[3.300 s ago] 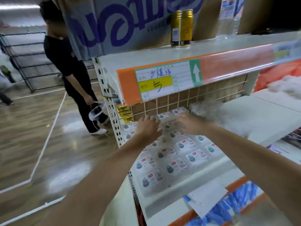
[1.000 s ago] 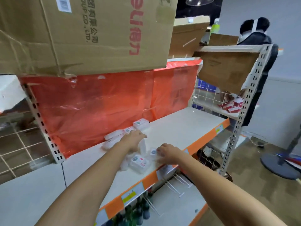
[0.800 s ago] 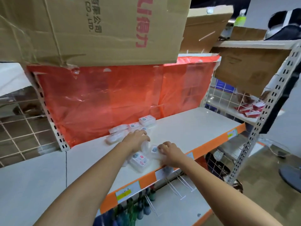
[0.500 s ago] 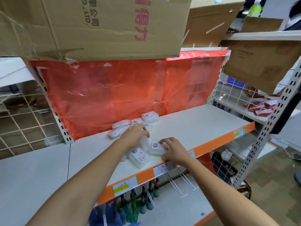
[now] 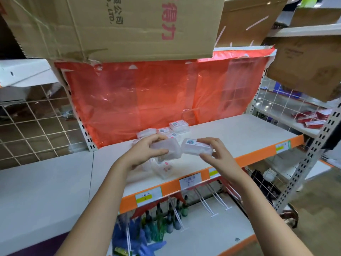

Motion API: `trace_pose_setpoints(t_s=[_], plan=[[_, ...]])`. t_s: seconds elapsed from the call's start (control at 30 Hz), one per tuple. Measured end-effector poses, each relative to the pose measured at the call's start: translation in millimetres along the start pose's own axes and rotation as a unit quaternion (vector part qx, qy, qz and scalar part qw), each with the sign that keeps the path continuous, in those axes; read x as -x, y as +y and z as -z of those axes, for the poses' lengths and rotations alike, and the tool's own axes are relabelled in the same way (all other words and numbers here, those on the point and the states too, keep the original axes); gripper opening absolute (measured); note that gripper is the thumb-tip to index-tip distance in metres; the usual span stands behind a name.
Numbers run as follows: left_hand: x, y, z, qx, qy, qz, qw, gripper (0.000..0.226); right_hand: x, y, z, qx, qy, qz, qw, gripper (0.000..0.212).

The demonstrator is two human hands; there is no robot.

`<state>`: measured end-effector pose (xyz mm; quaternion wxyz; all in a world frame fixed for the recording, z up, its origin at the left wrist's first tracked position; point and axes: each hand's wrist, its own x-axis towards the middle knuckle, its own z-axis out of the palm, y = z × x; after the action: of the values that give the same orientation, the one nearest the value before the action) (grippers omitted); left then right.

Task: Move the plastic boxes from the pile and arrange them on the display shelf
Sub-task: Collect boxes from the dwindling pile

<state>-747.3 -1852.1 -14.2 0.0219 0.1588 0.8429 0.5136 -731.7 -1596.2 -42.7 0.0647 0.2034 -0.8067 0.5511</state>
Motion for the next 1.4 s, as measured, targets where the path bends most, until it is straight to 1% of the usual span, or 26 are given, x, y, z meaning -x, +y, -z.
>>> trace_pose_setpoints(t_s=[0.1,0.17,0.33,0.47,0.5,0.57,0.7,0.77,0.87,0.93,1.03,1.1,1.17,1.2,1.3,1.4], plan=[[20,1,-7,0.059,0.021,0.012,0.998,0.032,12,-8,0,-0.042,-0.001,0.002,0.999,0.038],[34,4,-13,0.060,0.052,0.005,0.997,0.031,19,-8,0,-0.062,-0.010,0.005,0.998,0.041],[63,5,-25,0.073,0.131,0.003,0.989,0.018,31,-4,-3,-0.101,-0.042,0.025,0.994,0.043],[77,5,-30,0.092,0.177,0.025,0.980,0.019,35,-3,-9,-0.118,-0.067,0.032,0.990,0.045],[80,4,-30,0.098,0.177,0.035,0.979,0.022,35,-4,-10,-0.115,-0.070,0.034,0.990,0.045],[85,3,-29,0.104,0.155,0.060,0.981,0.030,35,-3,-13,-0.115,-0.070,0.038,0.990,0.046],[95,-3,-25,0.153,0.065,0.088,0.982,0.059,36,-2,-15,-0.129,-0.065,0.028,0.989,0.046],[98,-5,-26,0.161,0.035,0.098,0.981,0.067,37,-2,-16,-0.131,-0.064,0.023,0.989,0.047],[99,-9,-31,0.158,0.028,0.100,0.982,0.075,38,0,-18,-0.138,-0.056,0.019,0.989,0.046],[98,-13,-33,0.168,0.052,0.093,0.980,0.070,39,2,-20,-0.143,-0.051,0.014,0.988,0.046],[97,-14,-39,0.227,0.100,0.106,0.963,0.049,41,5,-24,-0.152,-0.043,0.010,0.987,0.046],[96,-15,-42,0.272,0.124,0.129,0.946,0.050,43,7,-26,-0.150,-0.039,0.004,0.988,0.046],[97,-17,-43,0.310,0.121,0.146,0.932,0.051,44,8,-29,-0.150,-0.034,0.000,0.988,0.046],[99,-17,-43,0.328,0.109,0.145,0.927,0.053,45,8,-30,-0.151,-0.030,-0.003,0.988,0.046],[105,-17,-41,0.348,0.084,0.137,0.924,0.060,46,10,-31,-0.159,-0.020,-0.010,0.987,0.045],[107,-21,-39,0.364,0.101,0.135,0.916,0.049,47,9,-32,-0.139,-0.028,-0.011,0.990,0.046]])
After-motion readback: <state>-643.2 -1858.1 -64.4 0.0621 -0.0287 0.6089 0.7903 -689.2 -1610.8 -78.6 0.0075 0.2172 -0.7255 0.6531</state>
